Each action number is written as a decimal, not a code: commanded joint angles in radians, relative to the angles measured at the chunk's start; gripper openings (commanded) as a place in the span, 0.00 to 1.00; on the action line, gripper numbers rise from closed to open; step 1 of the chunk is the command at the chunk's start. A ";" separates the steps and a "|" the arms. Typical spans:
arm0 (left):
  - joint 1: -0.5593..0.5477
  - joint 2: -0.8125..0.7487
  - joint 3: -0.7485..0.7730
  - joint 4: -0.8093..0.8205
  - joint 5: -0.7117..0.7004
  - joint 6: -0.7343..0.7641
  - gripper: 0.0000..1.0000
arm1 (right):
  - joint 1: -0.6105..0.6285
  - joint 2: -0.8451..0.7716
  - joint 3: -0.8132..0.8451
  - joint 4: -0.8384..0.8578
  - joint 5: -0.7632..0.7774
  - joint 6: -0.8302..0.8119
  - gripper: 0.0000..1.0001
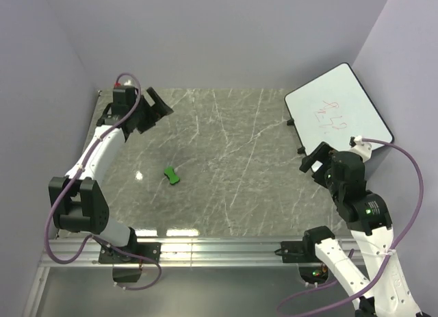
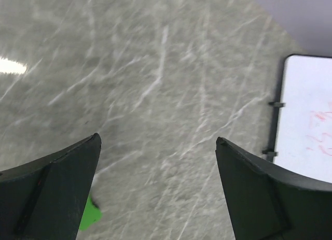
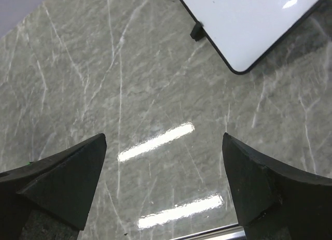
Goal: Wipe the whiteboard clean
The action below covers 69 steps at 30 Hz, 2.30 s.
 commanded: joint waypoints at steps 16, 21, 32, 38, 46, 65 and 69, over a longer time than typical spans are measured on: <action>-0.026 -0.063 0.089 0.029 0.195 0.028 0.99 | -0.327 0.351 -0.057 0.182 -0.238 0.094 0.99; -0.078 -0.127 0.052 -0.020 0.165 0.051 0.99 | -0.430 0.428 -0.032 0.210 -0.221 0.137 0.99; -0.186 -0.178 -0.017 -0.095 0.105 0.099 0.92 | -0.676 0.540 -0.120 0.457 -0.344 0.246 0.96; -0.200 -0.164 -0.014 -0.100 0.099 0.116 0.91 | -0.677 0.548 -0.022 0.433 -0.200 0.188 0.95; -0.265 -0.078 0.034 -0.093 0.079 0.126 0.88 | -0.679 0.577 0.086 0.386 0.104 0.082 0.95; -0.396 0.069 0.158 -0.185 -0.001 0.137 0.80 | -0.795 0.546 -0.143 0.610 0.070 0.169 0.90; -0.407 0.072 0.144 -0.198 -0.029 0.142 0.78 | -0.797 0.564 -0.178 0.692 0.072 0.181 0.86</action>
